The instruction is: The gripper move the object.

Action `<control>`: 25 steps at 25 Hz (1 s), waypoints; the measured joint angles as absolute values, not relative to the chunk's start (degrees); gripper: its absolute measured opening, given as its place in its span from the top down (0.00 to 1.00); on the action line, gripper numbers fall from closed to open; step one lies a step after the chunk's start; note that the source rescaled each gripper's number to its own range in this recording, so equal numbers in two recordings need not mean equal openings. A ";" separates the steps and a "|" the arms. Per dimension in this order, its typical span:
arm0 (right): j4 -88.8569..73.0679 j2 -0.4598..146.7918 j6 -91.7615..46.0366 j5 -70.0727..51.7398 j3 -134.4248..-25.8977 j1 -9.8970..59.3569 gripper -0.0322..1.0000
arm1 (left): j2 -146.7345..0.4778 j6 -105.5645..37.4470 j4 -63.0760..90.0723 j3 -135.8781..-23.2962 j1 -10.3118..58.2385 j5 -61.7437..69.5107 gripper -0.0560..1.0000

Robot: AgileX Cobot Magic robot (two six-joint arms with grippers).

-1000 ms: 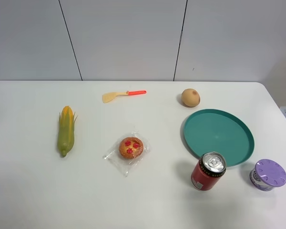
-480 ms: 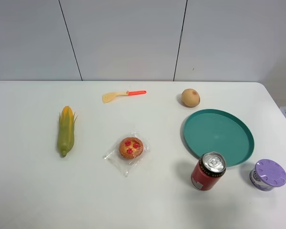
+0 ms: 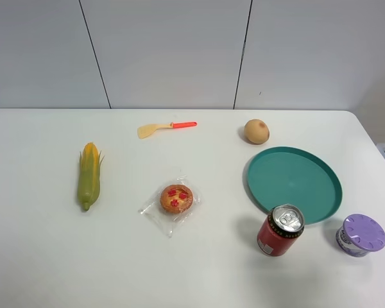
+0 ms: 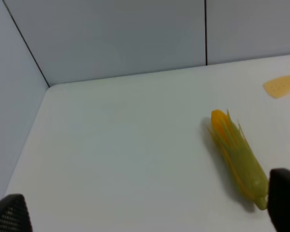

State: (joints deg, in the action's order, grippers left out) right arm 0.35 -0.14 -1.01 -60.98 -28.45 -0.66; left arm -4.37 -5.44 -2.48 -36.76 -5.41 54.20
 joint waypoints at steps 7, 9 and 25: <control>0.35 -0.14 -1.01 -60.98 -28.45 -0.66 0.00 | 0.26 -4.93 0.00 -32.52 -5.41 55.11 0.01; 0.35 -0.14 -1.01 -60.98 -28.45 -0.66 0.00 | 0.26 -4.89 1.73 -31.86 -5.41 55.36 0.01; 0.35 -0.14 -1.01 -60.98 -28.45 -0.66 0.00 | 0.34 -4.64 3.67 -29.35 -5.41 60.10 0.01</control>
